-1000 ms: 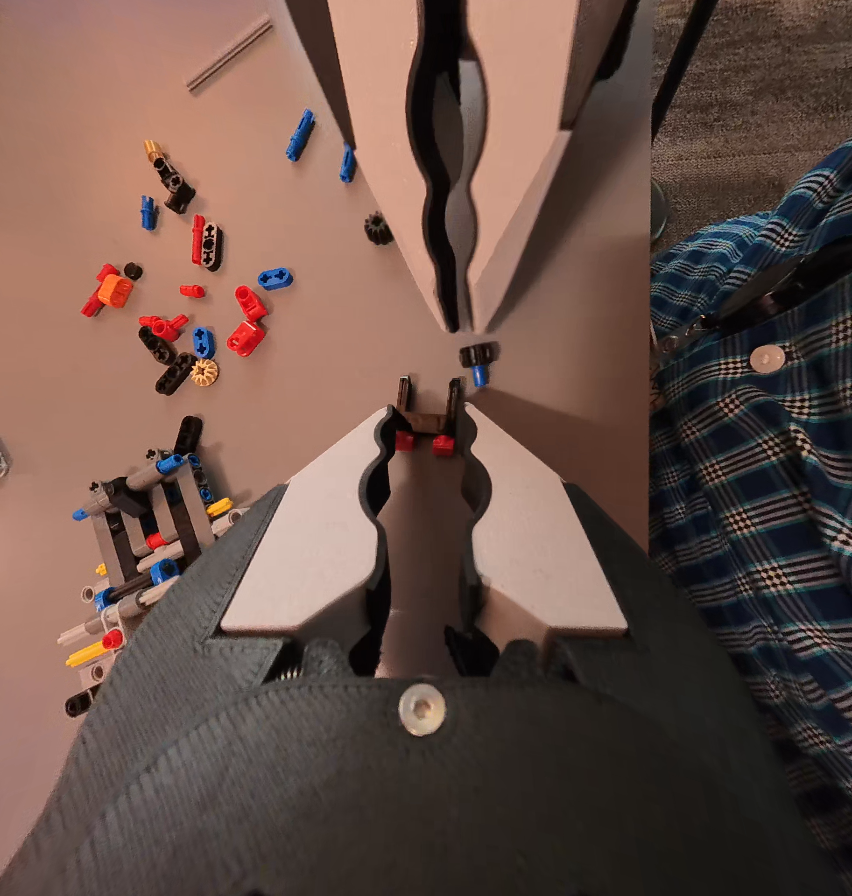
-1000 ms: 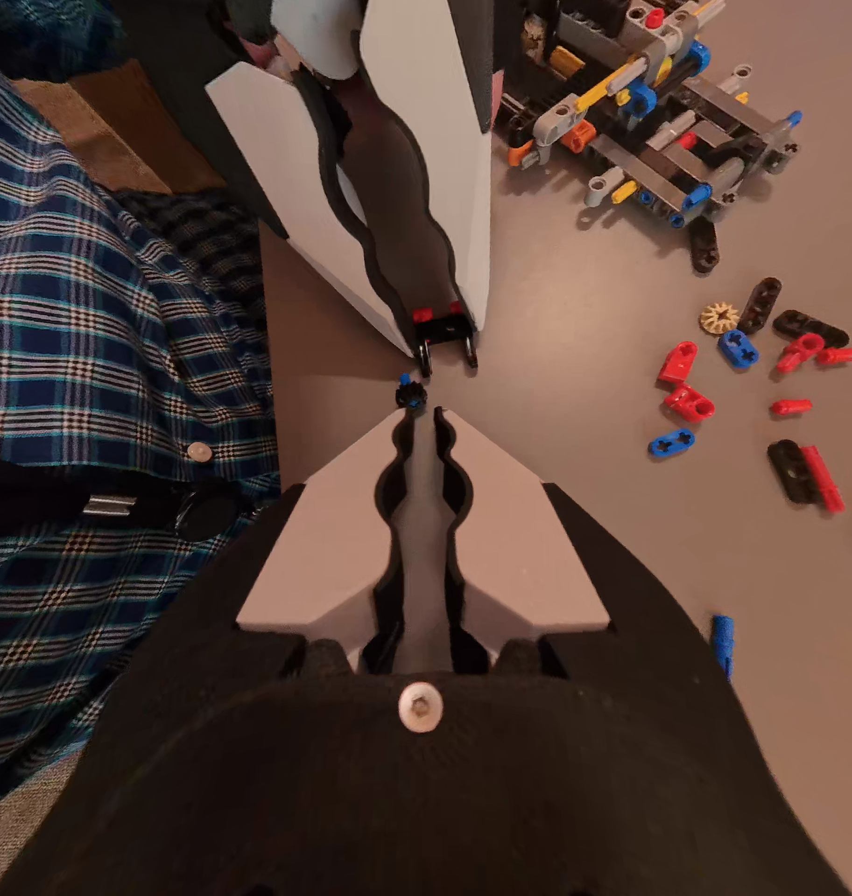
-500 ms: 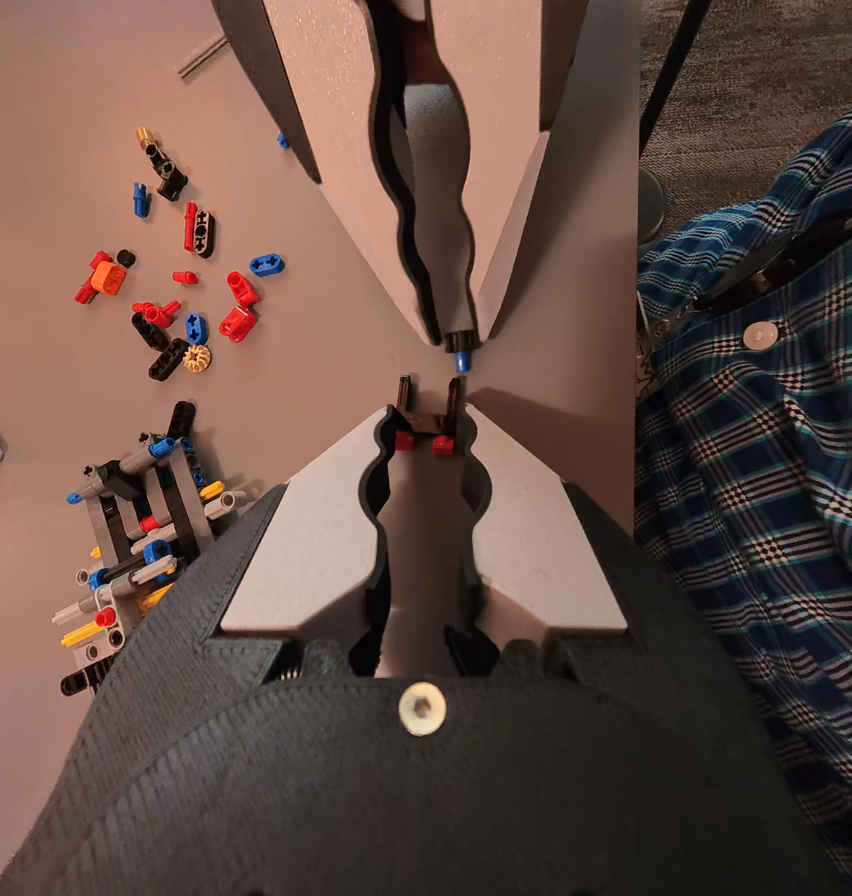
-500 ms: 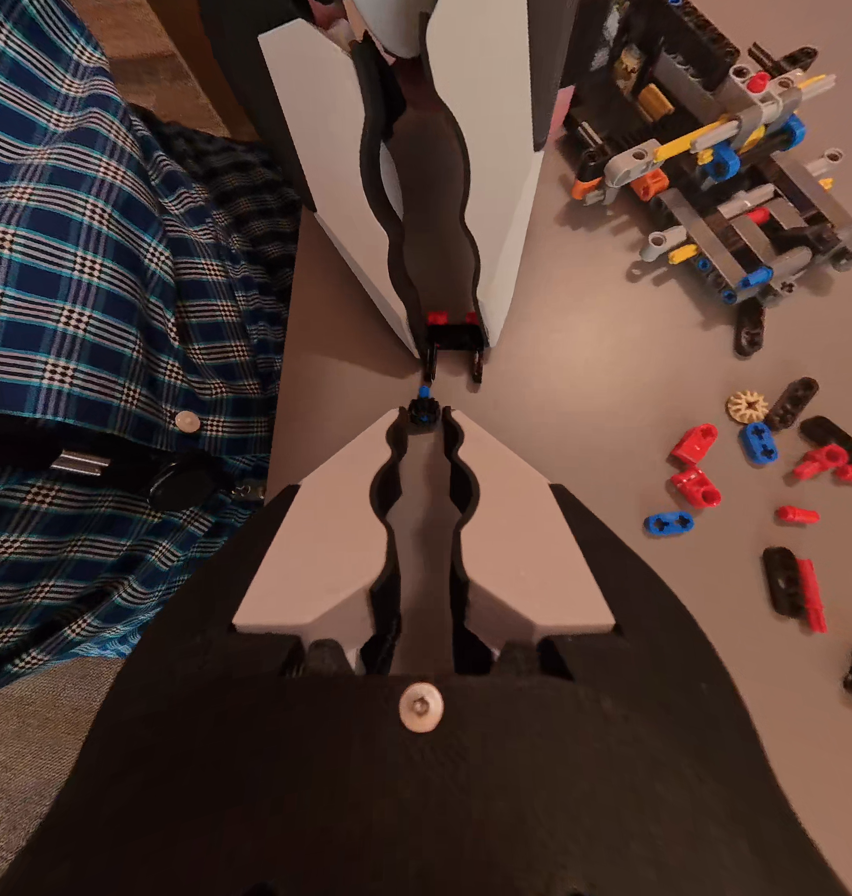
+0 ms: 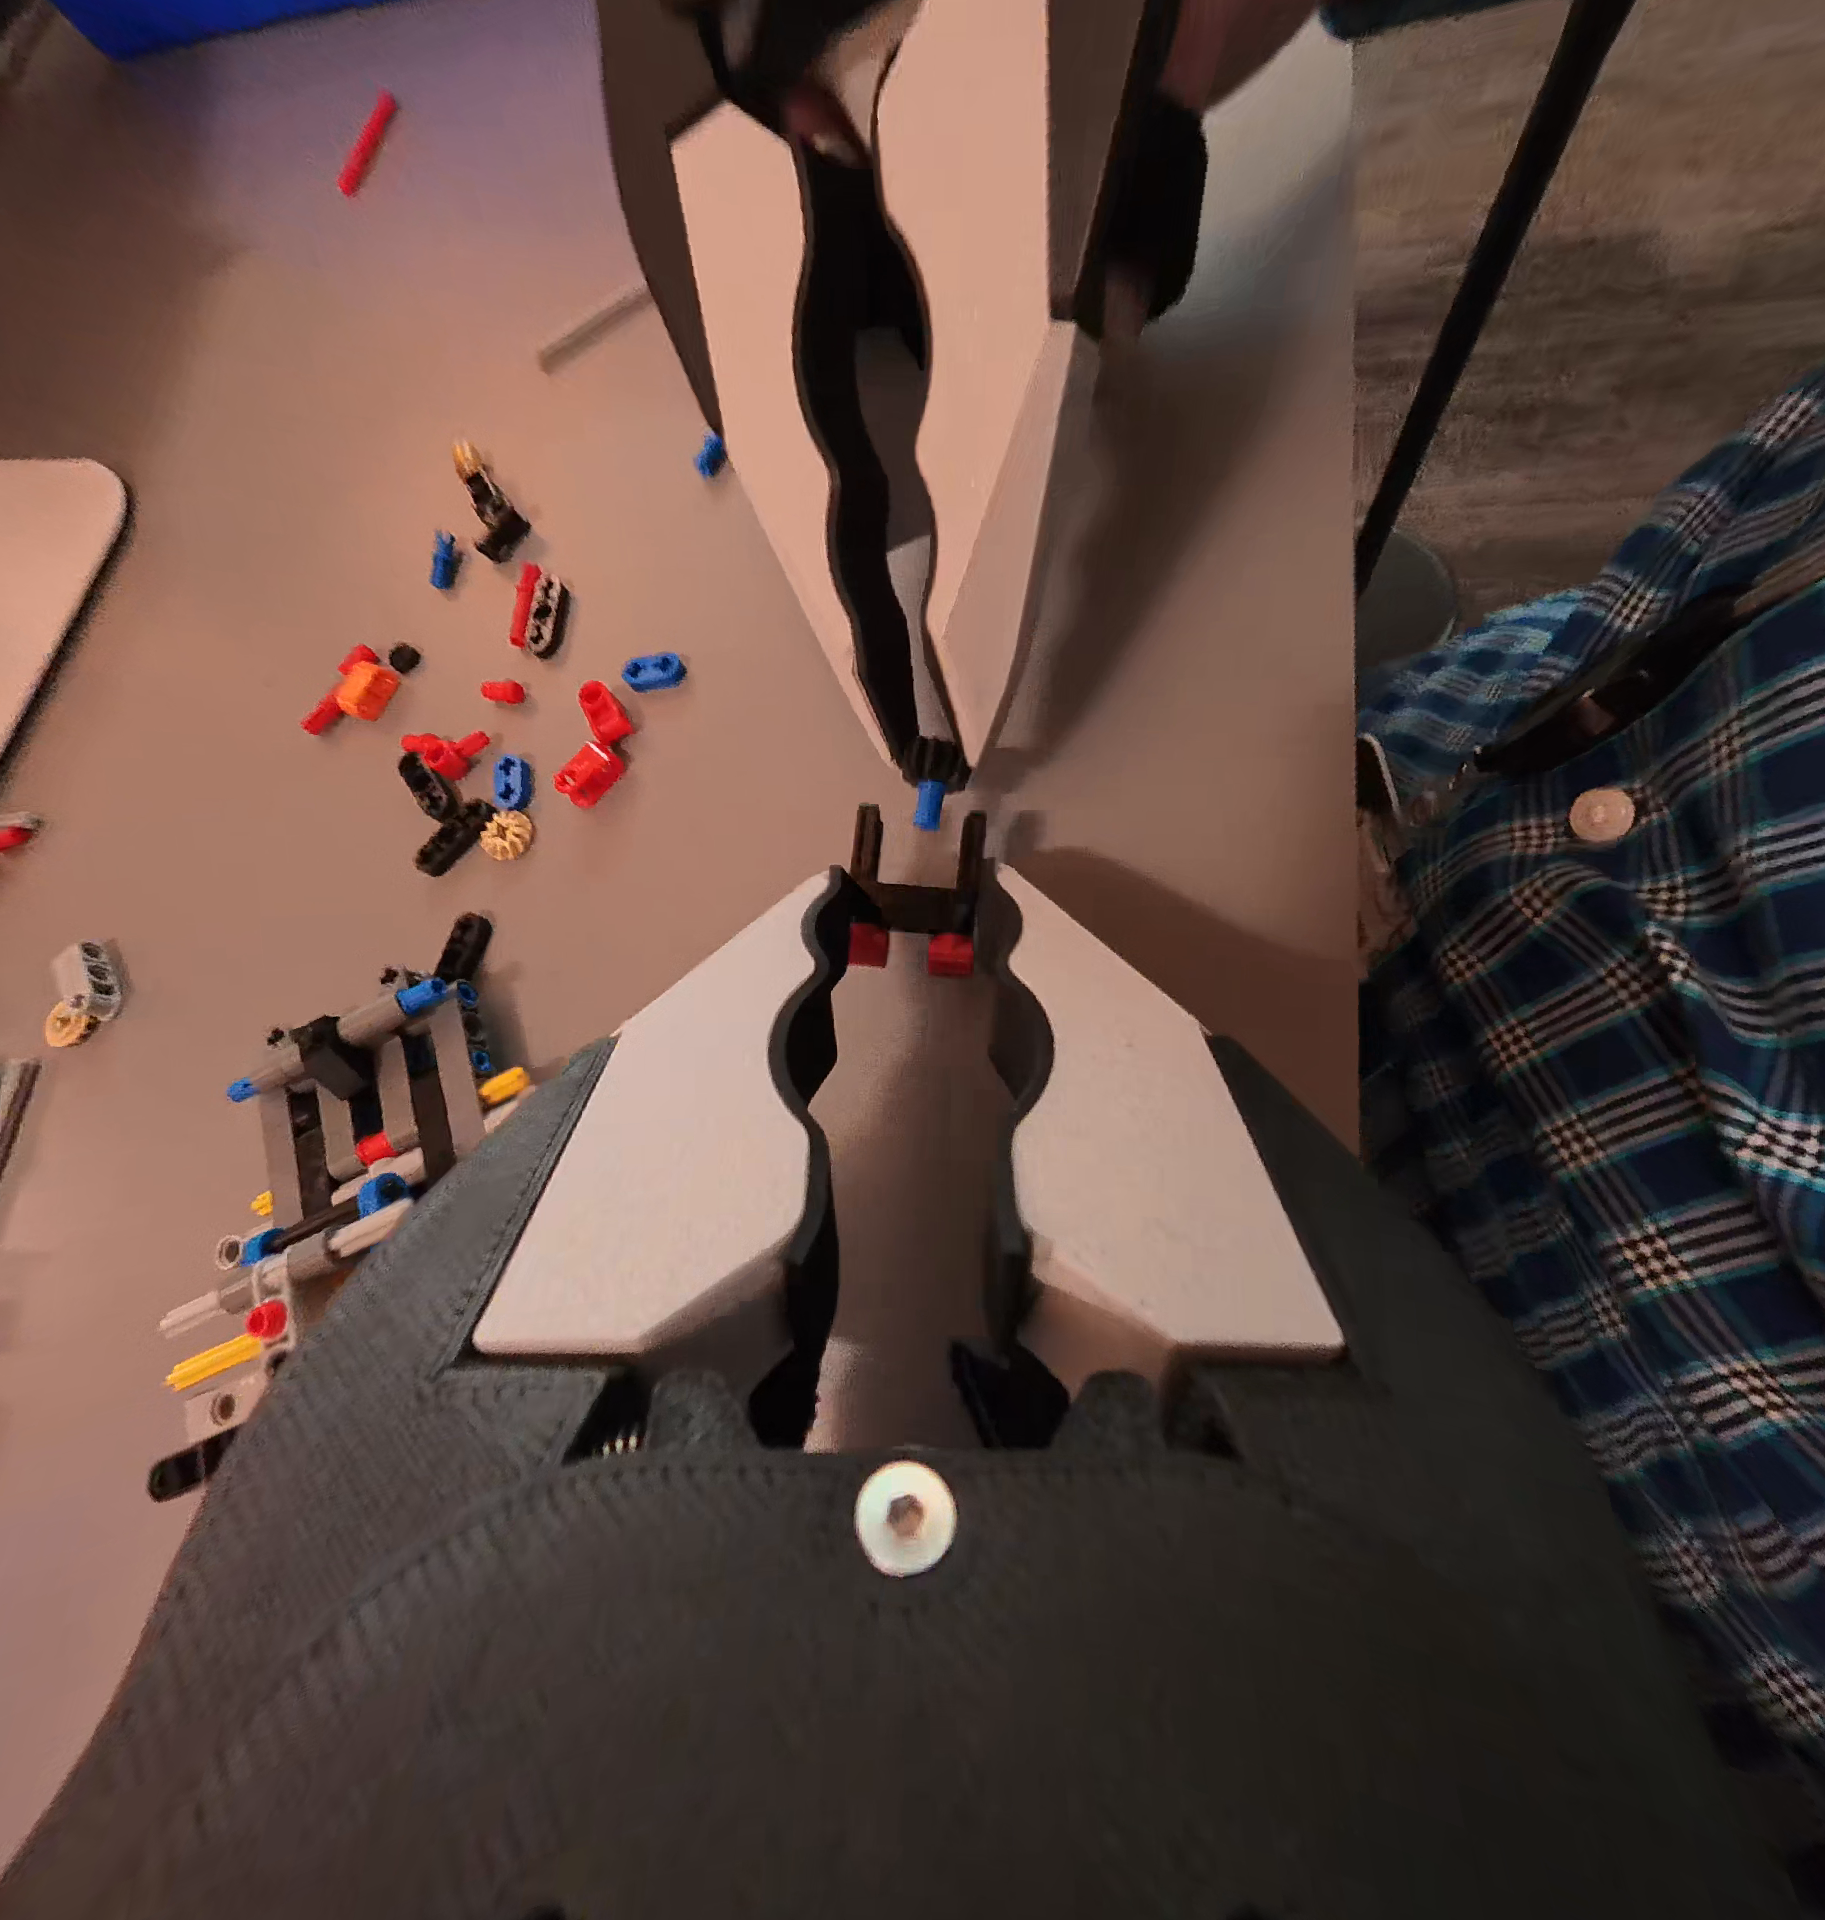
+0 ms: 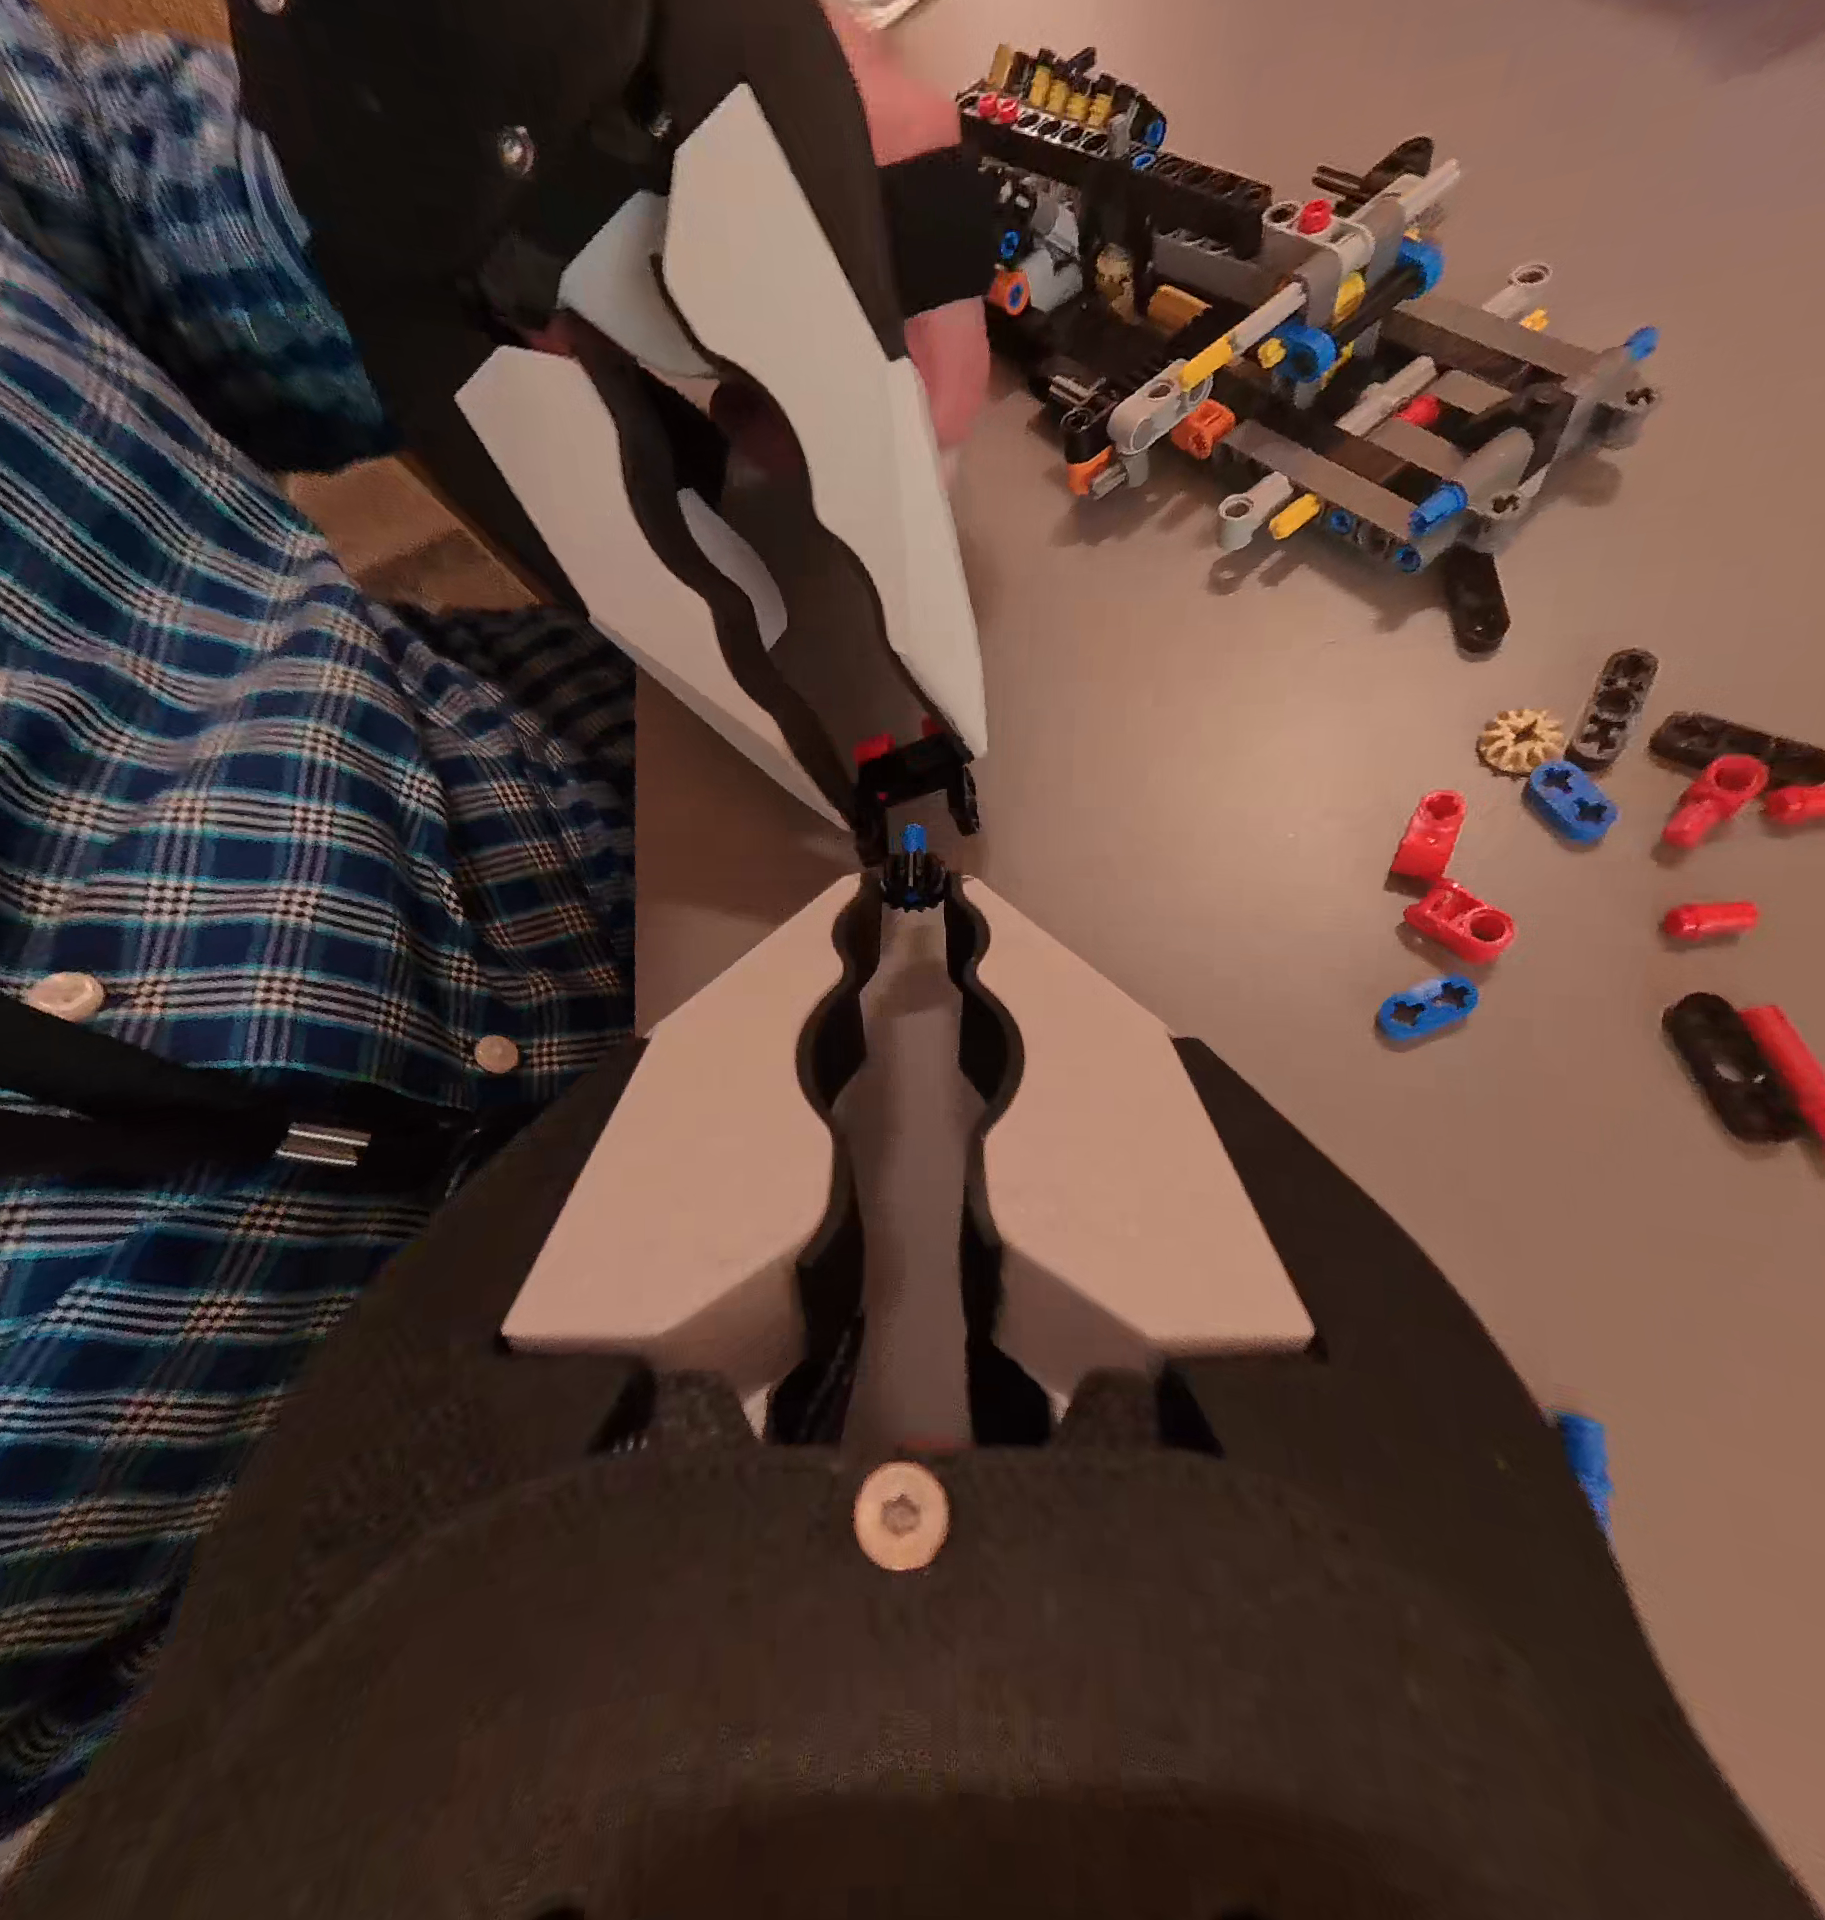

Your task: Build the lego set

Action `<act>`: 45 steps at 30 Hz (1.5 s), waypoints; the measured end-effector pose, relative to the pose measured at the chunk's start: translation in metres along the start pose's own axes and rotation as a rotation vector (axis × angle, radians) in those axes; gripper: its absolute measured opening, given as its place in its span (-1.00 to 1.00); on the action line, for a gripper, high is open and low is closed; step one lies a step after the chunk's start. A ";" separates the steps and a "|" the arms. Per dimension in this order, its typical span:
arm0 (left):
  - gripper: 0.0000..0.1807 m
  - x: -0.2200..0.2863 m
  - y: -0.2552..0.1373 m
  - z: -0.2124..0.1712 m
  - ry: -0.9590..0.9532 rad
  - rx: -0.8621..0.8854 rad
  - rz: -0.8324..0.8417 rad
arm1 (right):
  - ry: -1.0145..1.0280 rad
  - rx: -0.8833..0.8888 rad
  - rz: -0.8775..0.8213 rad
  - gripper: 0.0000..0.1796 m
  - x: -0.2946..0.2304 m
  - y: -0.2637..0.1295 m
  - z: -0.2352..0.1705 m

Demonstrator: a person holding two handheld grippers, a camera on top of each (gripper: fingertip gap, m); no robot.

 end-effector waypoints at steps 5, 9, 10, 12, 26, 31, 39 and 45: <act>-0.75 -0.003 -0.001 0.010 0.050 0.062 0.035 | 0.086 0.059 0.016 -0.90 -0.002 -0.002 0.005; -0.75 -0.005 -0.001 0.014 0.135 0.070 0.072 | 0.138 0.068 0.001 -0.90 0.000 -0.004 0.006; -0.75 -0.005 -0.001 0.015 0.149 0.070 0.077 | 0.153 0.068 0.008 -0.90 0.000 -0.004 0.006; -0.75 -0.003 0.000 0.011 0.197 0.032 0.068 | 0.169 0.080 0.032 -0.90 -0.001 -0.004 0.007; -0.75 -0.004 0.005 0.011 0.257 0.041 0.081 | 0.246 0.092 0.038 -0.90 -0.001 0.000 0.006; -0.75 -0.006 0.003 0.014 0.254 0.077 0.106 | 0.252 0.116 0.051 -0.90 -0.003 -0.002 0.009; -0.75 -0.003 0.004 0.011 0.254 0.081 0.096 | 0.253 0.079 0.062 -0.91 -0.004 0.001 0.004; -0.75 -0.001 0.011 -0.006 0.188 0.010 0.027 | 0.266 -0.058 0.037 -0.91 0.002 0.010 -0.008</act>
Point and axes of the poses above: each gripper's, where its closed fingertips meet, y out along the fingers, z out of its top, x = y × z across the jaws, the point moved 4 cm from there along -y, back along the fingers, and after that the axes turned 14 degrees about x, right-handed, at the moved point
